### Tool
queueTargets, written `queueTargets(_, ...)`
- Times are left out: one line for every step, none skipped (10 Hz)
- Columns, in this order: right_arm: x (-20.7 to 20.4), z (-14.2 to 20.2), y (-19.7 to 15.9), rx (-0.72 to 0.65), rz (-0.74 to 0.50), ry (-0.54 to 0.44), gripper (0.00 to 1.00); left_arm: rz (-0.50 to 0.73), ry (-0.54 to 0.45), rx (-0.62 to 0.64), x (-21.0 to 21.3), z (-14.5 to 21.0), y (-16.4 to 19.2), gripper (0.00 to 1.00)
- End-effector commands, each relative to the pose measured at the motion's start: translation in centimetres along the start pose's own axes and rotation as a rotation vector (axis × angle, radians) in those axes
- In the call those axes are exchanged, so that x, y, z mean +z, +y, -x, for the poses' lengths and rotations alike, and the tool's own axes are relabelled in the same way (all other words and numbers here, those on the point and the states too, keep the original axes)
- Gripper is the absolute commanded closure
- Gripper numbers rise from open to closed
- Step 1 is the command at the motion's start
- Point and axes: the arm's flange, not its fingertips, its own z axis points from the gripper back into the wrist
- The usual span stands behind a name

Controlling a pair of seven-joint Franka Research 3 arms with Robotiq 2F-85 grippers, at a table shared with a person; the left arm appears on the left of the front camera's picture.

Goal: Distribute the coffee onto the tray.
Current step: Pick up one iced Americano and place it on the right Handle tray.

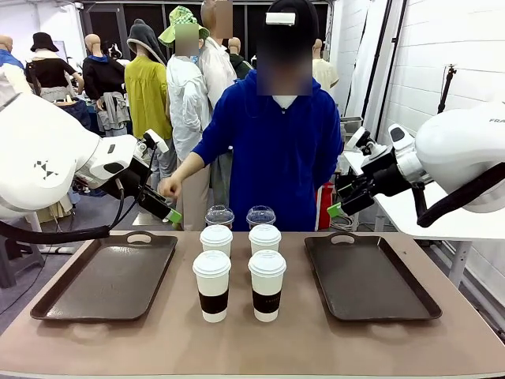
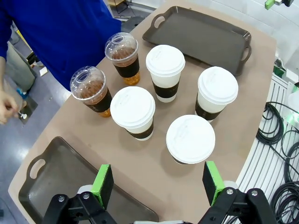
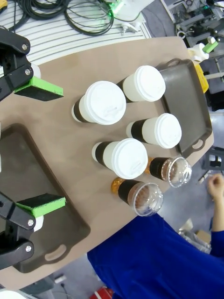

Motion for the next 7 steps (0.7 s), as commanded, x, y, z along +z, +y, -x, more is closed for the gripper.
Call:
queueTargets(-0.16, 0.08, -0.02, 0.005, -0.016, -0.014, 0.00, 0.004, -0.006, -0.016, 0.07, 0.00, 0.06, 0.00)
queueTargets(-0.16, 0.08, -0.02, 0.005, -0.016, -0.014, 0.00, 0.004, -0.006, -0.016, 0.07, 0.00, 0.06, 0.00)
queueTargets(-0.16, 0.08, -0.02, 0.005, -0.016, -0.014, 0.00, 0.004, -0.006, -0.016, 0.07, 0.00, 0.06, 0.00)
queueTargets(-0.16, 0.08, -0.02, 0.005, -0.016, -0.014, 0.00, 0.004, -0.006, -0.016, 0.07, 0.00, 0.06, 0.00)
queueTargets(-0.16, 0.08, -0.02, 0.005, -0.016, -0.014, 0.00, 0.004, -0.006, -0.016, 0.07, 0.00, 0.06, 0.00)
queueTargets(-0.16, 0.08, -0.02, 0.005, -0.016, -0.014, 0.00, 0.004, -0.006, -0.016, 0.07, 0.00, 0.06, 0.00)
queueTargets(-0.16, 0.08, -0.02, 0.005, -0.016, -0.014, 0.00, 0.004, -0.006, -0.016, 0.07, 0.00, 0.06, 0.00)
